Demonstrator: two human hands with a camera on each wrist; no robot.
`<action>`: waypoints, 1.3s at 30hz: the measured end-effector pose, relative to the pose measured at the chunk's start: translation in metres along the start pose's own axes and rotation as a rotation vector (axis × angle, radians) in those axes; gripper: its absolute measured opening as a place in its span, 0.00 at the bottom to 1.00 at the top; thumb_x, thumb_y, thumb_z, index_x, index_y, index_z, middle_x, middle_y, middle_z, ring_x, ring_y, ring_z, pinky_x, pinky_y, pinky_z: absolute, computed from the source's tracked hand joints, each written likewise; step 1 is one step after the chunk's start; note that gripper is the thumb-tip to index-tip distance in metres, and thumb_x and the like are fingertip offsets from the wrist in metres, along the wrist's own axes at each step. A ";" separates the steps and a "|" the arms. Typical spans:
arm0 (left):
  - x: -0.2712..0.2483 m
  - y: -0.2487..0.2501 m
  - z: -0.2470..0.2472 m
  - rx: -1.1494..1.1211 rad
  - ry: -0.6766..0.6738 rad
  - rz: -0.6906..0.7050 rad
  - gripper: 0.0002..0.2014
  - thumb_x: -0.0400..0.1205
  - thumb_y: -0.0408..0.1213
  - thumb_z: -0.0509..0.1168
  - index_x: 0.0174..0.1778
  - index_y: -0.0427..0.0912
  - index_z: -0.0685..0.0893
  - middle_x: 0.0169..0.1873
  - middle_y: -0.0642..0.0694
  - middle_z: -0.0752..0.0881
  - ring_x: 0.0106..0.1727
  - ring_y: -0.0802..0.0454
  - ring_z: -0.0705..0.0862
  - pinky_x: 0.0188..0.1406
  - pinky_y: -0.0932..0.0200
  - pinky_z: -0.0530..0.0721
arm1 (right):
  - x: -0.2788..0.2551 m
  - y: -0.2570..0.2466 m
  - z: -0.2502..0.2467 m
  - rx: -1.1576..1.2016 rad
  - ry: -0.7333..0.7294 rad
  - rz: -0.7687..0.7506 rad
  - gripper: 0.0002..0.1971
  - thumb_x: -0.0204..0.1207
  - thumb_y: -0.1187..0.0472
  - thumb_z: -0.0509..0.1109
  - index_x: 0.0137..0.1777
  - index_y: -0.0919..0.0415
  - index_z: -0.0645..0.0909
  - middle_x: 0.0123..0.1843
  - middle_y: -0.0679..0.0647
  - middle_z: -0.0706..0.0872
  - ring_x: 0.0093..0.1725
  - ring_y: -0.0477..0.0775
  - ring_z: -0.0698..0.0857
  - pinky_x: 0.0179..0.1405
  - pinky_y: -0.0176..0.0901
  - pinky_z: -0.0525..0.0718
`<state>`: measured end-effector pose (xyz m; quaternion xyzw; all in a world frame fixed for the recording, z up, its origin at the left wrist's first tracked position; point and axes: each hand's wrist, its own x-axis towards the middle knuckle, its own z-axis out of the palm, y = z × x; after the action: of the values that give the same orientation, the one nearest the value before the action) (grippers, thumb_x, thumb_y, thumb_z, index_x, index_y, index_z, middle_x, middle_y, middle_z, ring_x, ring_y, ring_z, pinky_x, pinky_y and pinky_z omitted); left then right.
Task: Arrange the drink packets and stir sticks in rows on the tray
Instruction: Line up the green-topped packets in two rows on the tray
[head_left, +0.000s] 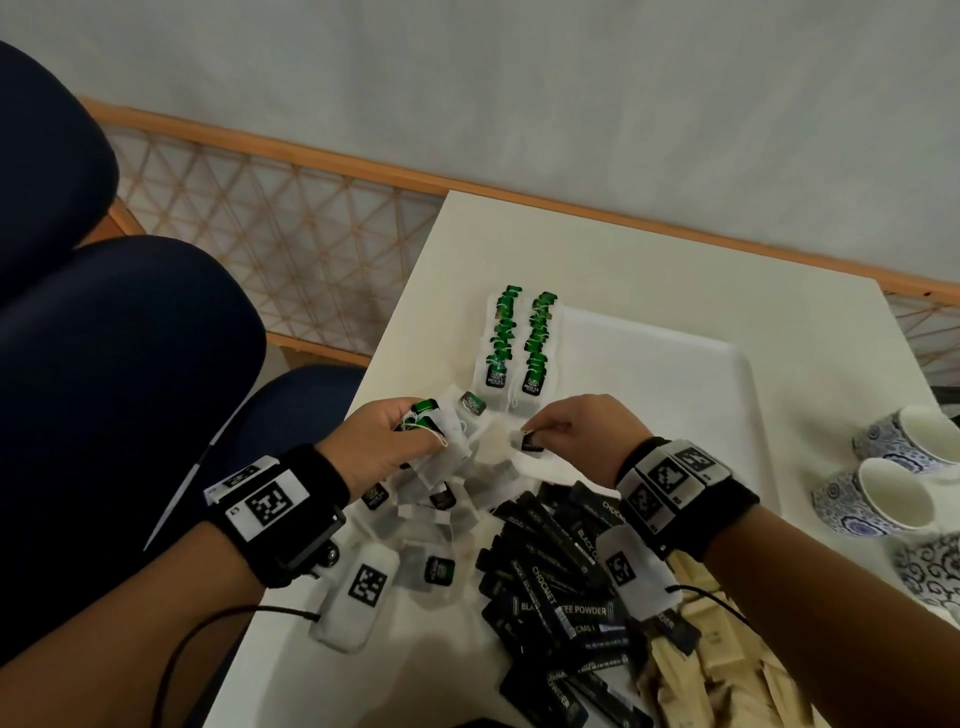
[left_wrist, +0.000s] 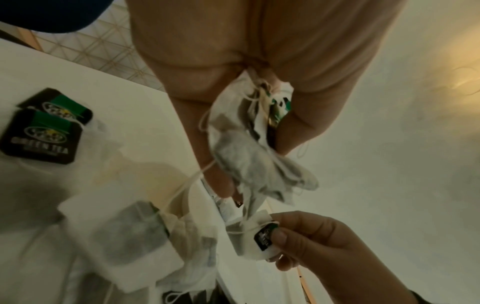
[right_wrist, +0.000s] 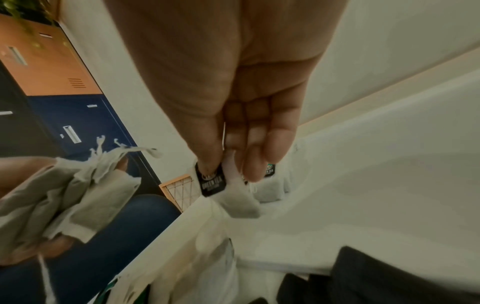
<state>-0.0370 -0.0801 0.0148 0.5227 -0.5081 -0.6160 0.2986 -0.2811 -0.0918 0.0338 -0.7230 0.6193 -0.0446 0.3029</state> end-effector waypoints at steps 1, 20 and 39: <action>0.002 0.000 -0.001 0.006 -0.001 -0.006 0.12 0.80 0.23 0.64 0.44 0.43 0.88 0.33 0.53 0.89 0.35 0.59 0.85 0.36 0.68 0.82 | 0.005 0.000 0.000 -0.009 -0.029 0.006 0.09 0.78 0.56 0.68 0.53 0.47 0.88 0.48 0.44 0.88 0.47 0.44 0.83 0.47 0.37 0.79; 0.038 -0.017 -0.003 -0.010 -0.046 -0.065 0.20 0.67 0.34 0.65 0.55 0.37 0.86 0.46 0.39 0.89 0.44 0.52 0.85 0.42 0.66 0.83 | 0.074 0.021 -0.004 0.025 0.088 0.123 0.10 0.78 0.58 0.69 0.56 0.50 0.87 0.52 0.49 0.89 0.52 0.51 0.84 0.55 0.42 0.81; 0.028 -0.007 0.011 -0.037 -0.070 -0.029 0.22 0.65 0.30 0.62 0.55 0.45 0.85 0.39 0.50 0.89 0.36 0.59 0.84 0.37 0.66 0.82 | 0.048 -0.017 0.002 0.444 -0.177 -0.003 0.08 0.75 0.48 0.72 0.46 0.52 0.86 0.38 0.45 0.89 0.36 0.43 0.87 0.36 0.32 0.81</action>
<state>-0.0535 -0.1000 -0.0020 0.5025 -0.4990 -0.6475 0.2814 -0.2545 -0.1344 0.0255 -0.6407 0.5644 -0.1164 0.5073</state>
